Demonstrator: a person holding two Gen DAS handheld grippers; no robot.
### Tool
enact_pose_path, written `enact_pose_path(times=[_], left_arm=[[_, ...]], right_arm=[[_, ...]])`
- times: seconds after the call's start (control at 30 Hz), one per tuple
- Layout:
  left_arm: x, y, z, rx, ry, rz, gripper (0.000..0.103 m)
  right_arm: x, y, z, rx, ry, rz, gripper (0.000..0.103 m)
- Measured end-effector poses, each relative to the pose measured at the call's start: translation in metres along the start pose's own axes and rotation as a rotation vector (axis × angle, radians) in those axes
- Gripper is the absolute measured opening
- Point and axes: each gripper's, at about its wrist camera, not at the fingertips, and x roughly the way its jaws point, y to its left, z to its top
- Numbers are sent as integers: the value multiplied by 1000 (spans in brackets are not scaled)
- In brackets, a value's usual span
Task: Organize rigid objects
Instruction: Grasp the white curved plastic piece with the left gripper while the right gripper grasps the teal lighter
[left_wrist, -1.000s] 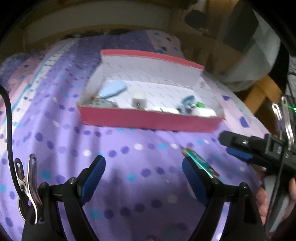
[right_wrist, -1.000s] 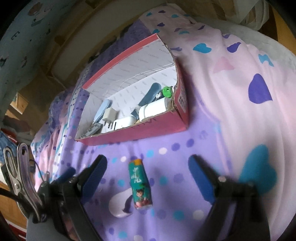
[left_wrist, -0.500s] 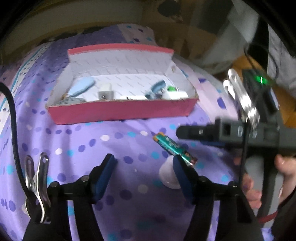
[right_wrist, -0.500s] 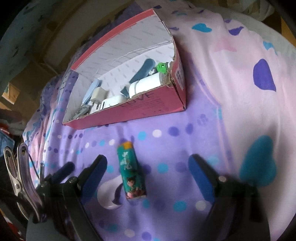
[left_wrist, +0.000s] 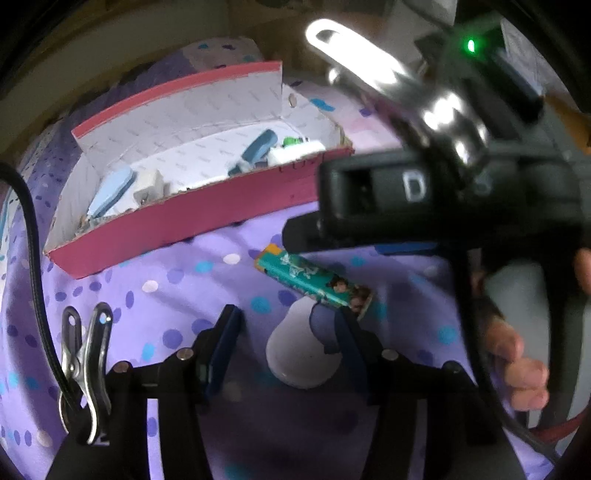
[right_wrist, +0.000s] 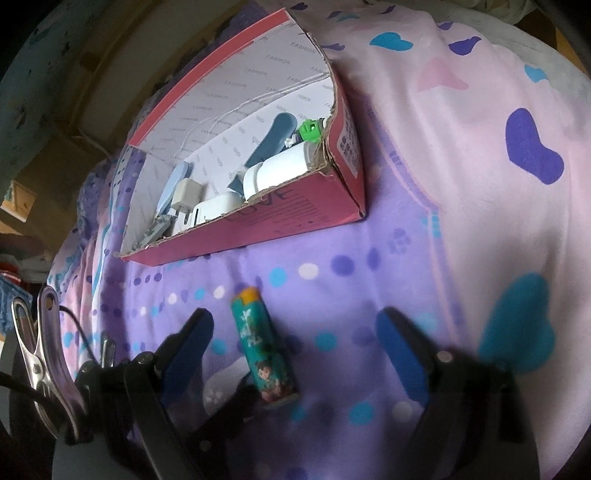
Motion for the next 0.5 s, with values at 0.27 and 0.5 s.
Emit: enact_pose_path(times=[0.27,0.5], left_arm=[[10,-6,-5,4,44,89,31],[12,51,-9,-275,79,105,32]], right_arm=[[1,6,0,-34,7,-26,92],[4,15,-2,-106,20,-49,92]])
